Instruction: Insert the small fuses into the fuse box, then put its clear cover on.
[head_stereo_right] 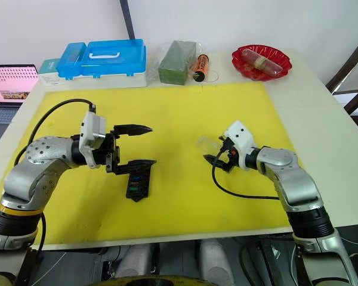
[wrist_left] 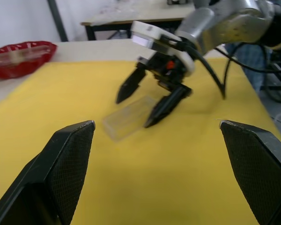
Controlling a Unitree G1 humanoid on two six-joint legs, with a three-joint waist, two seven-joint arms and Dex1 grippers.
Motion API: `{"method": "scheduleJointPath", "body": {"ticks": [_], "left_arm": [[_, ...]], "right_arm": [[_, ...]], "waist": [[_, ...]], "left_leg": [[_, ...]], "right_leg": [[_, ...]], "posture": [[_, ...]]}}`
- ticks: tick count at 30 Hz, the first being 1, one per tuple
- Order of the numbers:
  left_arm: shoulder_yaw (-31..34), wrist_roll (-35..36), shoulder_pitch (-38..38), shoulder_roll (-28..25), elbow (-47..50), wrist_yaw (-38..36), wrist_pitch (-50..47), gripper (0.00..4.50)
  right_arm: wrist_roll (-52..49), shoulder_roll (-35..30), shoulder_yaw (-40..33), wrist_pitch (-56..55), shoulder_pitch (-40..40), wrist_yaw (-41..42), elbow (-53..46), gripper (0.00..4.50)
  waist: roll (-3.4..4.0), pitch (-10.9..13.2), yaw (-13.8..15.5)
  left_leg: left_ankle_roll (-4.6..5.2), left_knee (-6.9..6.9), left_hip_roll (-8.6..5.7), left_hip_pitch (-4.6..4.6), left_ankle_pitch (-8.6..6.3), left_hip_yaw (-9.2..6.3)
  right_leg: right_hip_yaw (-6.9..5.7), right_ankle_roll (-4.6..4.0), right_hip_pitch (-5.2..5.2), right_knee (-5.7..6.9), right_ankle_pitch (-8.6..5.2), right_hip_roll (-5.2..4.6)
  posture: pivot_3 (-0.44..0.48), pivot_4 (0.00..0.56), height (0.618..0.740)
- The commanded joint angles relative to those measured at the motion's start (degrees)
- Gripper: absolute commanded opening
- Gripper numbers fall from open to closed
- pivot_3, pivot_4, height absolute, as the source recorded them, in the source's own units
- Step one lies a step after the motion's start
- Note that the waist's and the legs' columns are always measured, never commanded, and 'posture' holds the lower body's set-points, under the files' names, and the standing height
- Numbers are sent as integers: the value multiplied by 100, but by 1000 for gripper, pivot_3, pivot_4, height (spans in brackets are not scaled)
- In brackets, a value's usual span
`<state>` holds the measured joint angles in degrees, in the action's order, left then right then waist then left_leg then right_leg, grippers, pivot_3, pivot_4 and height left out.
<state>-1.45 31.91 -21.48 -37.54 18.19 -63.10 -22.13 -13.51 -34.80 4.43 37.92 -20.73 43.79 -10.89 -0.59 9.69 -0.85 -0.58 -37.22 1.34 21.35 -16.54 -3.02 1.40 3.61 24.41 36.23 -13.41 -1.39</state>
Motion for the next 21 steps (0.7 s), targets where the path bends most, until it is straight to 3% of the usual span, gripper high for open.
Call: {"method": "scheduleJointPath", "body": {"ticks": [1,2,5,10,17,21], "left_arm": [[56,127,-93,-2,219,29,-43,4500],[56,139,-95,3,236,35,-59,4500],[61,170,-63,-20,286,22,-119,4500],[74,176,-86,-41,227,-4,-109,4500],[502,325,137,-149,162,26,-61,4500],[1215,625,911,-448,618,51,-139,4500]], "right_arm": [[24,17,-7,-71,-86,-69,-13,4446],[23,19,-2,-72,-87,-81,-1,4446],[46,-5,-22,-118,-65,-133,69,3763],[26,-2,-39,-160,-103,-148,137,1984],[-60,-47,-73,-93,-154,-109,-79,1900],[-104,-23,-108,45,-355,-177,-216,1900]], "waist": [[0,0,12],[-1,0,14],[-1,0,8],[-1,0,6],[-1,0,-11],[0,1,-42]], "left_leg": [[0,0,0,0,0,0],[0,-1,-1,1,0,0],[0,-2,-1,1,0,1],[0,-2,-1,0,0,0],[0,-2,0,0,0,0],[0,1,2,-2,0,0]], "right_leg": [[0,0,0,0,0,-1],[0,0,0,0,0,-1],[0,0,0,0,0,-2],[0,0,0,0,0,-1],[0,0,0,0,0,0],[1,-1,2,0,0,0]], "posture": [[0,150,740],[0,150,740],[0,150,740],[0,150,740],[0,150,740],[0,150,740]]}}
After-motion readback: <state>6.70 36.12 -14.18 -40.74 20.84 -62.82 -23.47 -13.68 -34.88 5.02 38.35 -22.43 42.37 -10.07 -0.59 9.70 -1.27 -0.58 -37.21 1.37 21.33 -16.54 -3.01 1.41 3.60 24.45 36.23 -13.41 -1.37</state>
